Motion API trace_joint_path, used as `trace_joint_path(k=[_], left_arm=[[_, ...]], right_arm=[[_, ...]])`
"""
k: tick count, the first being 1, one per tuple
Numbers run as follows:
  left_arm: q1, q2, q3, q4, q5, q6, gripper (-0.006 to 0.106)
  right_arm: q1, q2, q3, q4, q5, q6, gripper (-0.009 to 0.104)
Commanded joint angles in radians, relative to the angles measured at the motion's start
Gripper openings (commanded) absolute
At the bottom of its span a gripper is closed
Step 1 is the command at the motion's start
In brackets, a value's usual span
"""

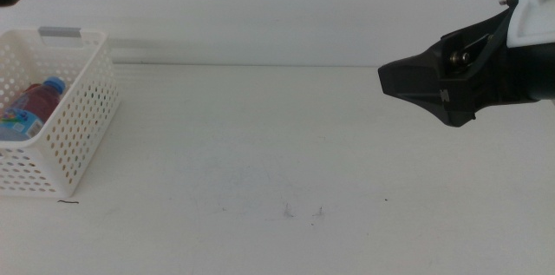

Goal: Use arms to grab the bottles and put them into the dustbin to the left of the table.

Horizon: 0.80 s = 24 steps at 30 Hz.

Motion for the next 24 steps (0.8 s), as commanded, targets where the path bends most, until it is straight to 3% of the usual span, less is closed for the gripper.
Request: trace_joint_path(k=[1,5,9,17,24], left_arm=[[-0.028,-0.056,0.010,-0.007,0.054,-0.022,0.094],[-0.080,-0.154,0.035,0.090,0.156,-0.161,0.094],[-0.169,-0.319,0.162,0.195,0.084,-0.330,0.094],[-0.212,-0.571,0.453,0.156,-0.204,-0.297,0.094],[-0.212,-0.594,0.521,0.165,-0.284,-0.297,0.094]], right_arm=[[0.002,-0.003,-0.007,-0.007,-0.008,-0.003,0.093],[0.002,-0.003,-0.007,-0.007,-0.008,-0.003,0.093],[0.002,-0.003,-0.007,-0.007,-0.008,-0.003,0.093],[0.002,-0.003,-0.007,-0.007,-0.008,-0.003,0.093],[0.002,-0.003,-0.007,-0.007,-0.008,-0.003,0.093]])
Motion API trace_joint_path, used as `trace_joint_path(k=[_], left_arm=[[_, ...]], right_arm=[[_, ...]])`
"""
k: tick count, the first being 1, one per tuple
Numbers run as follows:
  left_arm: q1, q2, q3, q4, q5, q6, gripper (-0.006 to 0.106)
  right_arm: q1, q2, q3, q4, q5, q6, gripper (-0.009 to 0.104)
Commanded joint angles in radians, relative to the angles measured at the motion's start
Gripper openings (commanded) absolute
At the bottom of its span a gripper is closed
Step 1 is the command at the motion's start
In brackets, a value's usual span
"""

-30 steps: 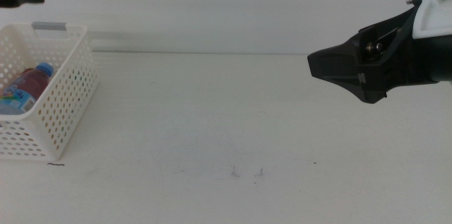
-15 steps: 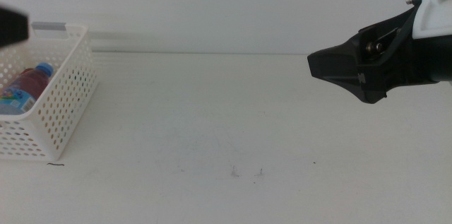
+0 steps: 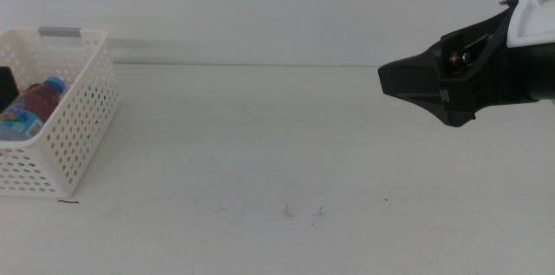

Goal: Use arms to grab the bottles and put them into the dustbin to the left of the table.

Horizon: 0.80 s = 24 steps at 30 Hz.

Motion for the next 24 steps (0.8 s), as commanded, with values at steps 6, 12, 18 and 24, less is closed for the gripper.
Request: trace_joint_path(k=[6,12,18,24], left_arm=[[-0.006,-0.007,0.007,-0.004,-0.033,0.000,0.094],[-0.006,-0.009,0.073,0.061,-0.052,0.000,0.094],[0.008,-0.160,0.382,0.085,-0.366,0.000,0.094],[0.062,-0.362,0.643,0.090,-0.391,0.000,0.094]], right_arm=[[0.002,-0.003,-0.007,-0.007,-0.008,-0.003,0.093],[-0.001,-0.050,0.112,0.048,-0.226,-0.002,0.093],[-0.001,-0.186,0.528,0.014,-0.761,-0.002,0.093],[-0.024,-0.386,0.890,-0.009,-0.817,-0.002,0.093]])
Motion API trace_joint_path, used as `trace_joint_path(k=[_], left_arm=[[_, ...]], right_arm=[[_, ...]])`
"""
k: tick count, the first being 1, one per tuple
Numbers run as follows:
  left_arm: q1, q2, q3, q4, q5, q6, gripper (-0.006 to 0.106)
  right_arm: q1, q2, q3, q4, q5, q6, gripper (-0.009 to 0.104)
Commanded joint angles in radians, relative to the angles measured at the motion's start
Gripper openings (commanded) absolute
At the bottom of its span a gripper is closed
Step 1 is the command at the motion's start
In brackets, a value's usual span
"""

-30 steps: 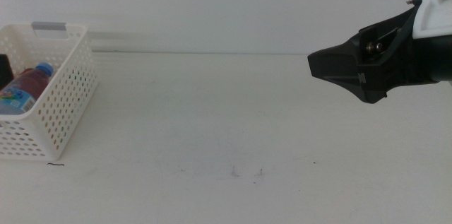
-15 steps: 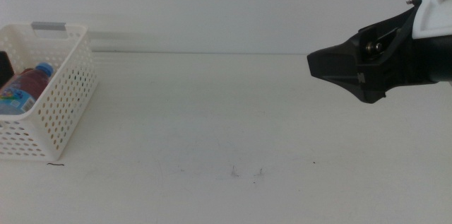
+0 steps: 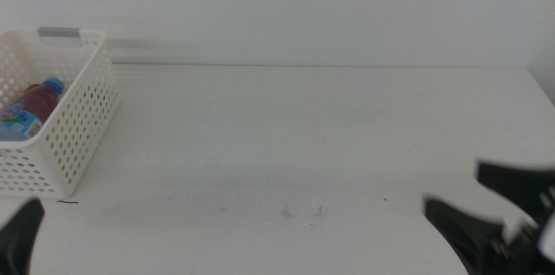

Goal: Use arms to grab the bottles and put them into the dustbin to the left of the table.

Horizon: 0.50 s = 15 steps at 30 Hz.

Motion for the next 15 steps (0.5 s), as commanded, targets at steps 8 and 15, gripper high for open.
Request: trace_joint_path(k=[8,15], left_arm=[[0.038,-0.173,0.174,0.001,0.002,0.000,0.094],[0.038,-0.173,0.206,0.001,-0.050,0.000,0.094]], right_arm=[[-0.317,-0.442,0.273,-0.124,-0.031,-0.002,0.093],[-0.548,-0.652,0.303,-0.208,0.158,-0.002,0.093]])
